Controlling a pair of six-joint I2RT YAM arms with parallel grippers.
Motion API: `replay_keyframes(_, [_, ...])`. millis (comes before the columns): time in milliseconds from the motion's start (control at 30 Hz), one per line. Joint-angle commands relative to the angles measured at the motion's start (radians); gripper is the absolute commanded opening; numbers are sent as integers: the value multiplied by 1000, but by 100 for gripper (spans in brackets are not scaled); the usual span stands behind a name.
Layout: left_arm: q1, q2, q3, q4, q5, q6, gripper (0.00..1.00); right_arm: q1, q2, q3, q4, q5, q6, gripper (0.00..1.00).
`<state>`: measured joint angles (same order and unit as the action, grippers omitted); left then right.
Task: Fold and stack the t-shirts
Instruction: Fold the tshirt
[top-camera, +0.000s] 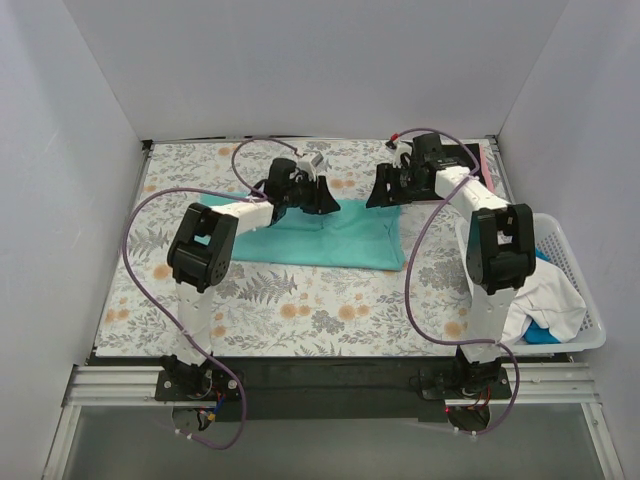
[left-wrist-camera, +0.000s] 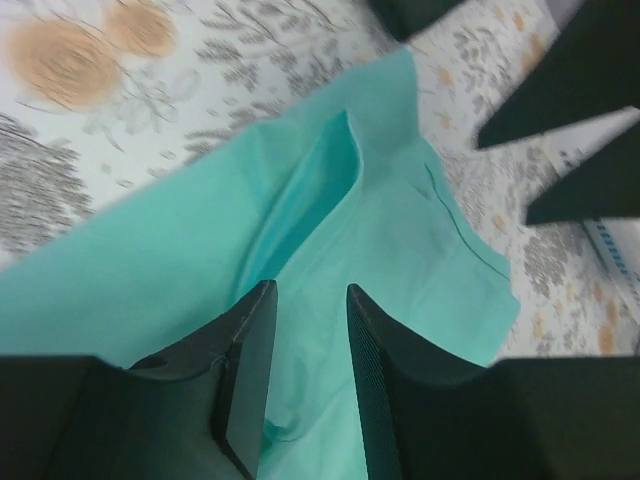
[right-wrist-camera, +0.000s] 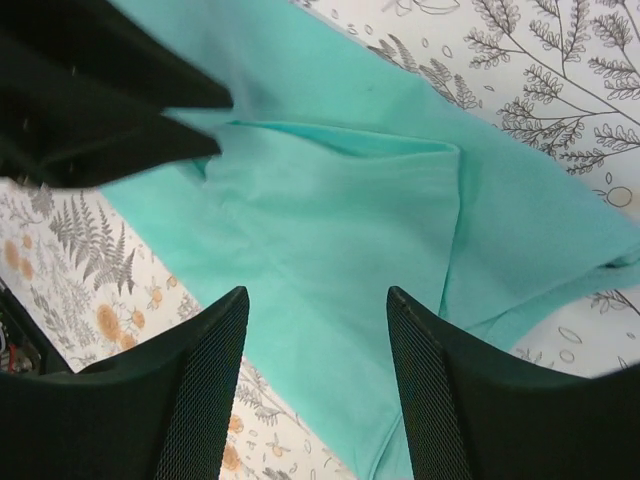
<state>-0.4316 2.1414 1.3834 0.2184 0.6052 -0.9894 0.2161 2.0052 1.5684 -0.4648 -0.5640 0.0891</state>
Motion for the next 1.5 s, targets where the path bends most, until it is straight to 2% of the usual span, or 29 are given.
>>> replay_keyframes(0, [60,-31,133,-203,-156,50,34,-4,-117,-36,-3,-14,-80,64])
replay_keyframes(200, [232,-169,161,-381,-191,136,35,14,-164,-119,-58,25,-176,48])
replay_keyframes(233, [253,-184,161,-410,-193,170,35,37,-157,-116,-75,42,-190,43])
replay_keyframes(300, [304,-212,166,-516,-176,228,36,69,-148,-105,-119,111,-232,40])
replay_keyframes(333, [316,-215,173,-563,-179,311,36,106,-143,-102,-132,134,-247,38])
replay_keyframes(367, [329,-218,181,-650,-185,348,35,124,-140,-102,-147,185,-259,37])
replay_keyframes(500, [367,-226,178,-821,-241,576,32,203,-108,-97,-152,279,-304,37])
replay_keyframes(567, [387,-225,178,-891,-245,645,30,230,-65,-81,-153,329,-319,37])
replay_keyframes(667, [430,-229,172,-941,-226,672,29,259,10,-48,-155,410,-341,36])
replay_keyframes(867, [493,-222,118,-915,-245,719,24,267,170,85,-155,521,-397,34])
replay_keyframes(967, [498,-204,118,-869,-285,695,8,269,246,211,-152,539,-419,34])
replay_keyframes(1000, [496,-180,135,-869,-285,687,5,269,268,241,-149,543,-439,34])
replay_keyframes(1200, [487,-82,227,-823,-304,675,4,269,434,562,-132,616,-492,34])
replay_keyframes(1300, [487,-40,262,-803,-363,689,3,272,396,561,-82,662,-503,38])
replay_keyframes(1467, [487,28,253,-812,-444,702,0,259,285,495,-40,676,-517,56])
